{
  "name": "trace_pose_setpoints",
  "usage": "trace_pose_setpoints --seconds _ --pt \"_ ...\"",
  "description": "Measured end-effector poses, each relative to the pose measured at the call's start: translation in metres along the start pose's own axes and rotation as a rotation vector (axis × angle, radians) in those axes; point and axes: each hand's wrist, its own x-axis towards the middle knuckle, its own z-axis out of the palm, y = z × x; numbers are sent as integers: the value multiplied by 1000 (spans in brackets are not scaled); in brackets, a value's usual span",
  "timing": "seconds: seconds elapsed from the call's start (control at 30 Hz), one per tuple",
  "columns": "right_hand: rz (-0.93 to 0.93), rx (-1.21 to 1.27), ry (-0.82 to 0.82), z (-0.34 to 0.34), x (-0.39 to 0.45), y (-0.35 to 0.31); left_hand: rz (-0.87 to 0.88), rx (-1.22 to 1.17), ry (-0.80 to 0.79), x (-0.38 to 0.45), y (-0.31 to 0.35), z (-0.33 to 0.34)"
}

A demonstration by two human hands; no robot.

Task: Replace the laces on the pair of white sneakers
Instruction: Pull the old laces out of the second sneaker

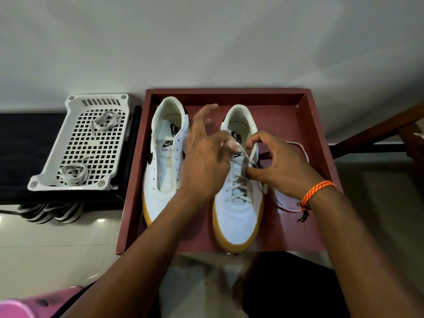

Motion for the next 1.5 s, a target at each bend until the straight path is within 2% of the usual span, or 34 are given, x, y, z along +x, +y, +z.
trace_pose_setpoints --seconds 0.07,0.13,0.3,0.37,0.5,0.6,0.67,0.73,0.8,0.9,0.97,1.17,1.3,1.37,1.43,1.5 --pt "3 -4 3 1 1 1 -57 -12 88 5 -3 -7" --pt "5 -16 10 2 1 3 -46 40 111 5 -4 -12" --pt "-10 -28 22 3 1 1 116 291 -142 -9 -3 2" --pt "-21 -19 25 3 0 0 91 210 -179 -11 -4 11" --pt "-3 -16 15 2 0 -1 -37 -16 -129 -3 -7 11" --pt "13 0 14 1 0 -3 -193 -335 -17 6 -8 -1" --pt "14 1 18 0 -1 -4 -269 -411 81 9 -10 -7" --pt "18 7 22 0 -2 -3 -237 -309 117 8 -9 -9" --pt "22 11 23 1 -2 -3 -94 -140 93 4 -6 -8" --pt "6 3 24 2 -1 -3 60 189 -99 -5 -3 0" --pt "-9 2 26 1 -1 -4 76 239 -186 -10 -4 7" --pt "6 -19 20 3 0 -3 -91 -37 -177 -3 -8 11" --pt "18 22 13 2 -1 -5 -254 -552 -21 5 -6 -3" --pt "25 29 14 3 -2 -5 -337 -683 64 7 -3 -11" --pt "38 19 18 4 -2 -5 -329 -596 112 7 -3 -14" --pt "40 43 24 5 -1 -3 -182 -393 102 6 -7 -12"
